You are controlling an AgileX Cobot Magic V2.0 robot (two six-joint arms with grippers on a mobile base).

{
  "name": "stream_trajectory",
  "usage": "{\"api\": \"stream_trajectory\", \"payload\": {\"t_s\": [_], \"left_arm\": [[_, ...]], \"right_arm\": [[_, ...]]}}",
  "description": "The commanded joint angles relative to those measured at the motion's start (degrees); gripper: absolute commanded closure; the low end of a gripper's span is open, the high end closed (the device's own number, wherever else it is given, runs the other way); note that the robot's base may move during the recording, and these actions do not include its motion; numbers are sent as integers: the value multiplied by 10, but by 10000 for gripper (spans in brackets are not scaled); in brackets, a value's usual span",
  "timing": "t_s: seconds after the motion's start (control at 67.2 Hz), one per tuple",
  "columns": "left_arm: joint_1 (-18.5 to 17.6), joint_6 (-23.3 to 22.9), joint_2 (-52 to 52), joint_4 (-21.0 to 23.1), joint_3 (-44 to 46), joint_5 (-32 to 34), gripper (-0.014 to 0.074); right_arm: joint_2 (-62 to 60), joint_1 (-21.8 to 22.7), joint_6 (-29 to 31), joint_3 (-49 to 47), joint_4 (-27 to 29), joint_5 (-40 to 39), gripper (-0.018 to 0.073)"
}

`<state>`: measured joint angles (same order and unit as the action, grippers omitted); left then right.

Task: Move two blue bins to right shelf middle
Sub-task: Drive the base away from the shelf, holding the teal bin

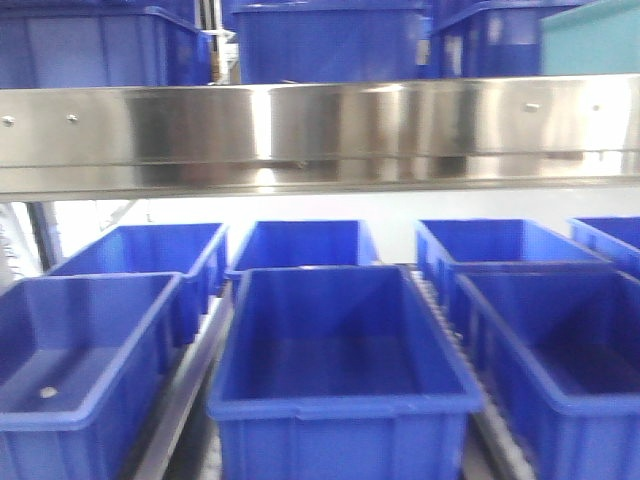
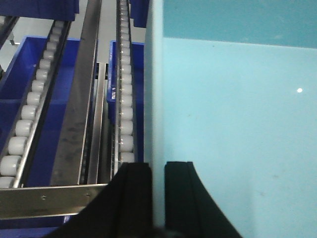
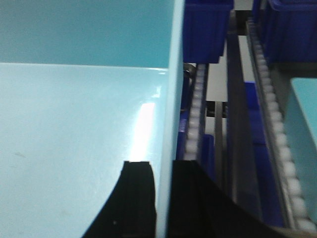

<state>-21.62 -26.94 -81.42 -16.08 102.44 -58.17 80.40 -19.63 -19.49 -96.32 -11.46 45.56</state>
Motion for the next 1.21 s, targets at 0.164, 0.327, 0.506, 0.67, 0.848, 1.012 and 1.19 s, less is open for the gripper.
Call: {"api": "stream_trajectory", "payload": {"t_s": [0.164, 0.327, 0.506, 0.67, 0.848, 1.012, 1.19], "left_arm": [[2, -4, 5, -25, 7, 11, 707], [2, -4, 5, -25, 7, 11, 707], [2, -4, 5, -25, 7, 11, 707], [2, -4, 5, -25, 7, 11, 707], [2, -4, 5, -25, 7, 11, 707], [2, -4, 5, -25, 7, 11, 707], [2, -4, 5, -25, 7, 11, 707]], "right_arm": [[-11, 3, 6, -8, -21, -25, 726], [-11, 3, 6, -8, -21, -25, 726], [-11, 3, 6, -8, -21, -25, 726], [-11, 3, 6, -8, -21, -25, 726], [-11, 3, 6, -8, -21, -25, 726], [-11, 3, 6, -8, -21, -25, 726], [-11, 3, 6, -8, -21, -25, 726]]}}
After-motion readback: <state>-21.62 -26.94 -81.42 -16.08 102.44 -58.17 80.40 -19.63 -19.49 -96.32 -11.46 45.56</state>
